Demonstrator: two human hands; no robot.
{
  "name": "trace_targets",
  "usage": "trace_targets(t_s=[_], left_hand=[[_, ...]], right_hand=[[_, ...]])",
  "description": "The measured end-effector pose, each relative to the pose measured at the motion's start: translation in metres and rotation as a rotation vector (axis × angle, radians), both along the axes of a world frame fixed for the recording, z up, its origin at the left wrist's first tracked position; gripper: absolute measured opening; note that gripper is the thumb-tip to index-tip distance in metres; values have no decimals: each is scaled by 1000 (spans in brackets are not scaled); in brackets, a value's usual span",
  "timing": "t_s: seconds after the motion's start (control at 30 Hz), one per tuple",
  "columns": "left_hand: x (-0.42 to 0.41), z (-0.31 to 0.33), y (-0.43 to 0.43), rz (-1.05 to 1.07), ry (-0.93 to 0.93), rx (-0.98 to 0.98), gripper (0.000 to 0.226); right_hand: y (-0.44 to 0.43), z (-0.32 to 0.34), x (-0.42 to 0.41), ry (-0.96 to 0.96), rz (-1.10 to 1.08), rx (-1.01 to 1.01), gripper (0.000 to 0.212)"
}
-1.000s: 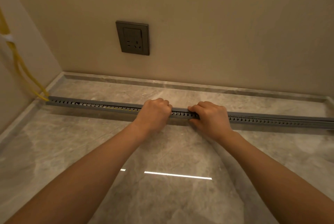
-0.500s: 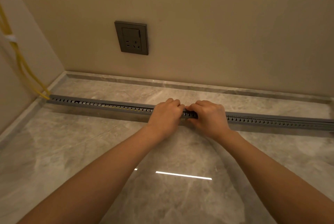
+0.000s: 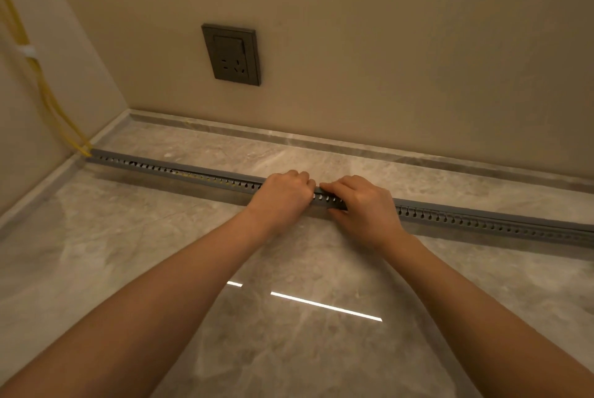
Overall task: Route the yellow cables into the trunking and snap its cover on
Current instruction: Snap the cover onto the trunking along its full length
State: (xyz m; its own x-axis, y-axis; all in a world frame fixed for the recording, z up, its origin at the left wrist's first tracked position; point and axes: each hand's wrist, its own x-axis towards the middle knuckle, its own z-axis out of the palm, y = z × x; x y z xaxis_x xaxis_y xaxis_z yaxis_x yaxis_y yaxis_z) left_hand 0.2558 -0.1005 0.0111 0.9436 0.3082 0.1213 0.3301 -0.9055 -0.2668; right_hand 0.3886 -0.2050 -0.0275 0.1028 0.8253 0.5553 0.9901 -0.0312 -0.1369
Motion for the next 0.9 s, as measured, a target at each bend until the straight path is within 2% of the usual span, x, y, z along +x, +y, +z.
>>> trace_targets(t_s=[0.37, 0.73, 0.9], left_hand=[[1, 3, 0, 33, 44, -22, 26], [4, 11, 6, -40, 72, -35, 20], [8, 5, 3, -80, -26, -92, 19]], right_hand=[[-21, 5, 8, -164, -134, 38, 36], [-17, 14, 7, -166, -194, -97, 32], [-17, 16, 5, -131, -203, -115, 30]])
